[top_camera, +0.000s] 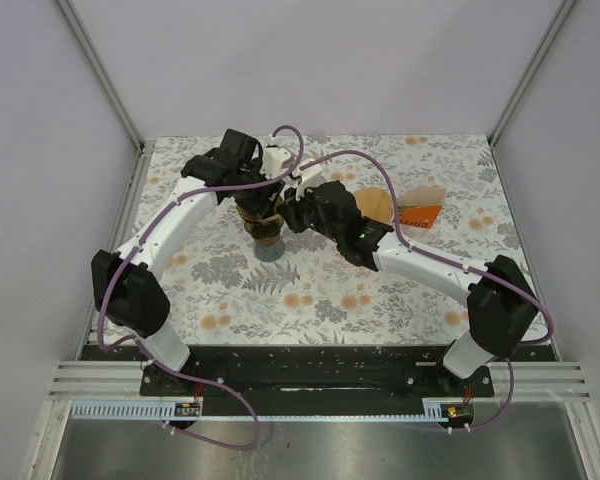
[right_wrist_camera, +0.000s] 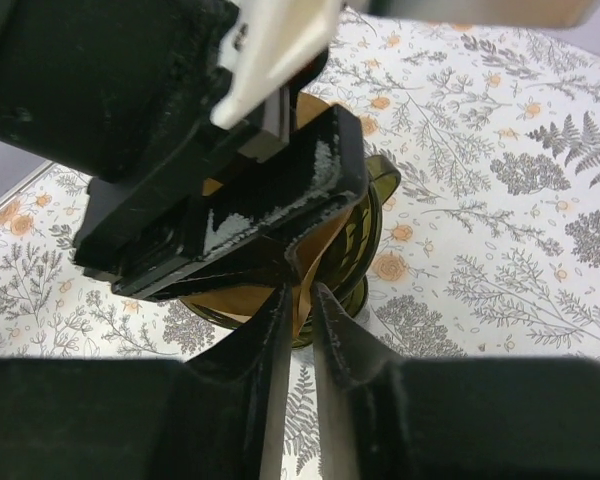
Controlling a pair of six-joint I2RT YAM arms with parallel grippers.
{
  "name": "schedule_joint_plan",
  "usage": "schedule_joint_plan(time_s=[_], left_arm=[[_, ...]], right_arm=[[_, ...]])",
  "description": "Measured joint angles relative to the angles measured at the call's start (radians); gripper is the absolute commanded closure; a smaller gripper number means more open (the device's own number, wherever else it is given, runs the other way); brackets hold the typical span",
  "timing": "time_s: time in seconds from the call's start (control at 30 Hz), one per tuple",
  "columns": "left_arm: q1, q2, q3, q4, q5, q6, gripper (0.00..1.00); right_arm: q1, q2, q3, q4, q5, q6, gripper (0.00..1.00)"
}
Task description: Place the coffee filter in the dripper
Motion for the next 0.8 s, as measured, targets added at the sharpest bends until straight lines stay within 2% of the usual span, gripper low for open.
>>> schedule_joint_plan(time_s=[0.23,0.37,0.67,0.8], left_arm=[[0.0,-0.021,-0.006,0.0,0.001,0.0,0.51],[0.0,-0.029,-0.006,0.0,0.005,0.0,0.48],[0.0,-0.053,0.0,-0.029,0.011,0.011,0.29],[0.0,-0.071,0.004,-0.043,0.011,0.023,0.26]], right_arm=[[0.0,0.008,0.004,-0.015,0.024,0.006,0.92],[0.0,0.008,0.008,-0.027,0.026,0.012,0.95],[0.0,0.009,0.031,-0.069,0.041,0.023,1.0],[0.0,0.009,0.033,-0.076,0.047,0.027,1.0]])
